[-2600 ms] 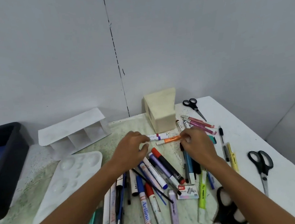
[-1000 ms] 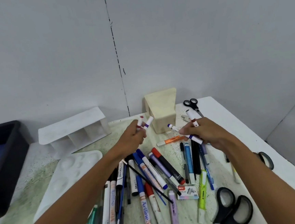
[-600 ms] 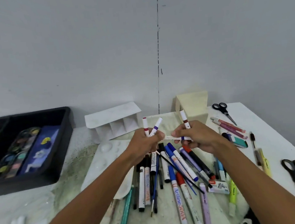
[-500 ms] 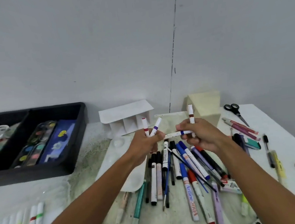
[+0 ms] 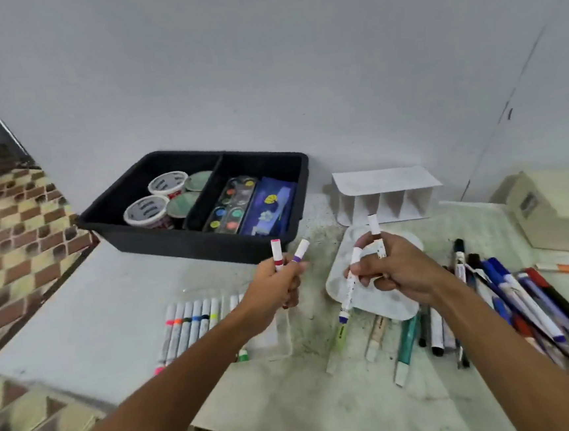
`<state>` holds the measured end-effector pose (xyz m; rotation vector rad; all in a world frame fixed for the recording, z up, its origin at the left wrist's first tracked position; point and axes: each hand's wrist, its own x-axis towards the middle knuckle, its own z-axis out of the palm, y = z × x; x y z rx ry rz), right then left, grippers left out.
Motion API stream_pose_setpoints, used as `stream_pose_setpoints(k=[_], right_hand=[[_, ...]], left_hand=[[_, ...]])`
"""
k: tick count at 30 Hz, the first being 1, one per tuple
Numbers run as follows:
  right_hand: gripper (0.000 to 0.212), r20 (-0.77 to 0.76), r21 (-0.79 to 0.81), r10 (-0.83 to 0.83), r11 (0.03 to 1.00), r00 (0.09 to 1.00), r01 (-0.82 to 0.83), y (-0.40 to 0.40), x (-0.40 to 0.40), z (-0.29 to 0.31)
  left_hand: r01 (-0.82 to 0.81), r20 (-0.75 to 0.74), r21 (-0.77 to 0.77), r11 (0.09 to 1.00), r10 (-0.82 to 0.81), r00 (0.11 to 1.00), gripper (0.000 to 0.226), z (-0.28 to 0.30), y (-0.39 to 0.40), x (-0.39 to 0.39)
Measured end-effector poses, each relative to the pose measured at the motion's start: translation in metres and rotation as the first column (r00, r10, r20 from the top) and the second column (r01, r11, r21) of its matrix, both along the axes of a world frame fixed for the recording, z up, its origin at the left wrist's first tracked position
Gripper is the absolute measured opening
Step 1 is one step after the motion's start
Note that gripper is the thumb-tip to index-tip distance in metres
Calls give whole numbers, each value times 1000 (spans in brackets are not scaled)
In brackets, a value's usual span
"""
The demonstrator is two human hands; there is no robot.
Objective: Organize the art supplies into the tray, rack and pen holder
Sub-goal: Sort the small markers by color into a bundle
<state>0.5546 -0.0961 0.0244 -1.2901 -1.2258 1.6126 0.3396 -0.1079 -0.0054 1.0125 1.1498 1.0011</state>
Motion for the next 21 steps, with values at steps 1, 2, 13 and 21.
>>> stream_pose_setpoints(k=[1, 2, 13, 21], right_hand=[[34, 48, 5, 46, 999, 998, -46, -3, -15, -2], [34, 91, 3, 81, 997, 993, -82, -6, -34, -4], [23, 394, 170, 58, 976, 917, -135, -10, -160, -35], [20, 638, 142, 65, 970, 767, -200, -7, -179, -41]], left_hand=[[-15, 23, -28, 1000, 15, 1000, 29, 1, -4, -15], [-25, 35, -41, 999, 26, 999, 27, 2, -9, -33], [-36, -325, -62, 997, 13, 946, 14, 4, -43, -119], [-22, -368, -124, 992, -26, 929, 11, 1, -38, -128]])
